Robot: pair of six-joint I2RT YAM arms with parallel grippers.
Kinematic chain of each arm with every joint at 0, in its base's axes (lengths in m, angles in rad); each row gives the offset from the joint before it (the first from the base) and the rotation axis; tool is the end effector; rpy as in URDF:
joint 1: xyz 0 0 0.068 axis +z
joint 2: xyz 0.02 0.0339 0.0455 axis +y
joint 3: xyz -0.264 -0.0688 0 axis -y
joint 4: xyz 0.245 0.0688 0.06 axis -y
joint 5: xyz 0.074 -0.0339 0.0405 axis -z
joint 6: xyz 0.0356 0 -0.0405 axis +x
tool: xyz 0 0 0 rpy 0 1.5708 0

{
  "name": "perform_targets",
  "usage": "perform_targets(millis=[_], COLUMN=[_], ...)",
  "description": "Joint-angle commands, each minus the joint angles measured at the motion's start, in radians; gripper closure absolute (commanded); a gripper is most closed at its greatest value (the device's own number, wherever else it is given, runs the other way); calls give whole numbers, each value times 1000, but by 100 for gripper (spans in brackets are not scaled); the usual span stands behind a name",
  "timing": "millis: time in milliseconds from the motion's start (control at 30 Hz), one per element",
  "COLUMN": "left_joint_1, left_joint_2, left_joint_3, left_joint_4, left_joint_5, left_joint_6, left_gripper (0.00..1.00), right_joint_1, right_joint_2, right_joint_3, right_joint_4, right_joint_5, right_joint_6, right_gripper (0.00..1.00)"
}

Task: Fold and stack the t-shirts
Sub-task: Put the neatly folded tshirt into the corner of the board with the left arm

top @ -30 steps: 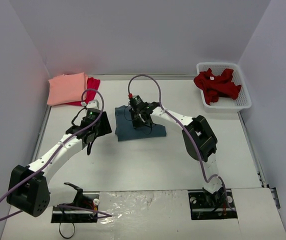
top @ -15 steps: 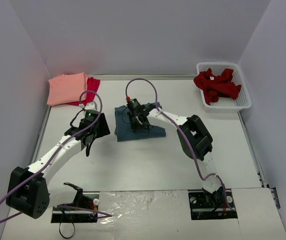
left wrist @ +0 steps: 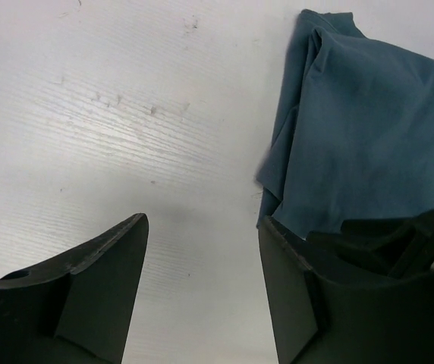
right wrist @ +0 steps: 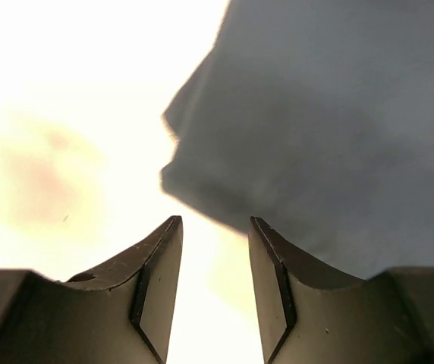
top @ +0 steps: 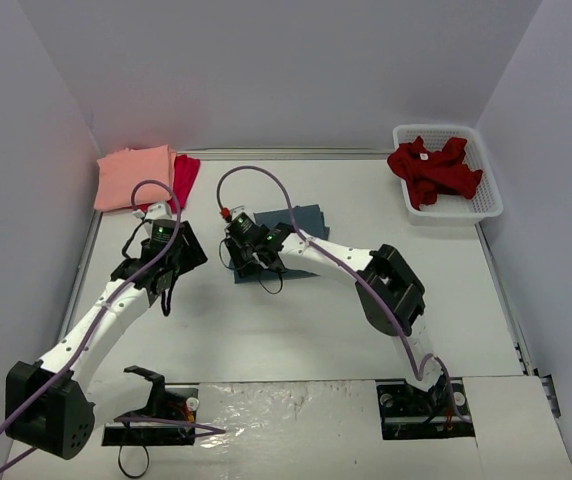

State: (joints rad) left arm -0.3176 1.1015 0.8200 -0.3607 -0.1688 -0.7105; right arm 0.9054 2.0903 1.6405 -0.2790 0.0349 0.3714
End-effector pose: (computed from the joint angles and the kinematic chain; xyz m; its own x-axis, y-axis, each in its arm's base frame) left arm 0.2299 -0.0693 0.2732 -0.5488 -0.4964 -0.6726 -0.2346 0.8637 -0.4460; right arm 0.2970 0.3765 0.2172 -0.6626 -0.2568 -0.7035 -0.5684 0.7841 0.2491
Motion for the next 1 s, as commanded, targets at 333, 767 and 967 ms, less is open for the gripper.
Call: perform_targets(millis=[333,767,967], left_joint_1=[103,192,210], left_joint_2=[-91,-106,-94], left_joint_3=[-65,-88,-102], left_joint_4=[-43,-38,-12], left_joint_5=[35,86,112], left_joint_6=[-60,-38,-40], left_gripper=[41,41,42], right_joint_1=[76,76,78], right_joint_2=[33,111,145], right_joint_3=[44,130,137], right_joint_4=[-57,-75,-77], right_joint_5=[69,63,54], right_joint_6=[-48,-66,-65], right_gripper=[63,61,59])
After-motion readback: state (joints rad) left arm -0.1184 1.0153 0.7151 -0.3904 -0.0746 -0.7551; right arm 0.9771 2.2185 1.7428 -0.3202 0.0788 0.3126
